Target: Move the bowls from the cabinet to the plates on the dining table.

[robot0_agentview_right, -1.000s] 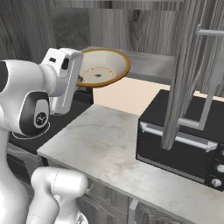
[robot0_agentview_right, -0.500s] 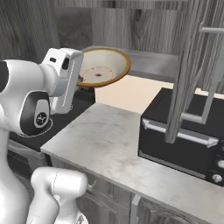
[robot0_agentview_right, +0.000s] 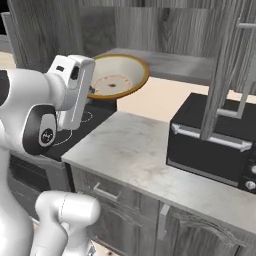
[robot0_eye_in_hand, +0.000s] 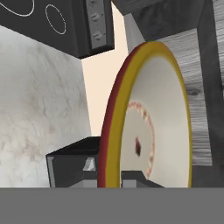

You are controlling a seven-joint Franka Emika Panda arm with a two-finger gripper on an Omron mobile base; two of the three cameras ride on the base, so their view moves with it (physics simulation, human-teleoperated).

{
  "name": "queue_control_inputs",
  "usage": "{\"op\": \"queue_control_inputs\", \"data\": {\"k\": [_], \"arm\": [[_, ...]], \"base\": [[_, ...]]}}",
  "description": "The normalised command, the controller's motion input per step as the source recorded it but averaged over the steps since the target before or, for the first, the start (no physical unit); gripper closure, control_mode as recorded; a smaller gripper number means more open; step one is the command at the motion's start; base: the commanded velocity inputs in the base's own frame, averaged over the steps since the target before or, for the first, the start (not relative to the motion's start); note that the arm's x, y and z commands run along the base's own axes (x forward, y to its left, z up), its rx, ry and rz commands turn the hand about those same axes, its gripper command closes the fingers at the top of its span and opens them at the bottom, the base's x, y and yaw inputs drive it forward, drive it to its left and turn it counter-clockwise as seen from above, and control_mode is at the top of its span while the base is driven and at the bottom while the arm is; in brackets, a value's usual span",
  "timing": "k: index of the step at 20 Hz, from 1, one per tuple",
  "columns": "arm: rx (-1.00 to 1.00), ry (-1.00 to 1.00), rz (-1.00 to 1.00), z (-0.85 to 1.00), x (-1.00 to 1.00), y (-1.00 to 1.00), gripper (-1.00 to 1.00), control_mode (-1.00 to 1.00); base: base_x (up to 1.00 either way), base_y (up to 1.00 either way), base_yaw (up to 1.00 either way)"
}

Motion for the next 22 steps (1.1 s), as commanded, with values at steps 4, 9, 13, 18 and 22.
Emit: {"op": "queue_control_inputs", "data": {"k": [4,9,13,18,22], "arm": [[0.0,0.0,0.0,0.0,0.0,0.0,1.0,1.0],[0.0,0.0,0.0,0.0,0.0,0.0,1.0,1.0],[0.0,0.0,0.0,0.0,0.0,0.0,1.0,1.0],[0.0,0.0,0.0,0.0,0.0,0.0,1.0,1.0],[0.0,0.0,0.0,0.0,0.0,0.0,1.0,1.0]], "base": [[-0.31,0.39,0.01],[-0.22,0.51,0.01],[-0.23,0.51,0.01],[-0.42,0.3,0.0],[-0.52,0.23,0.0]]}}
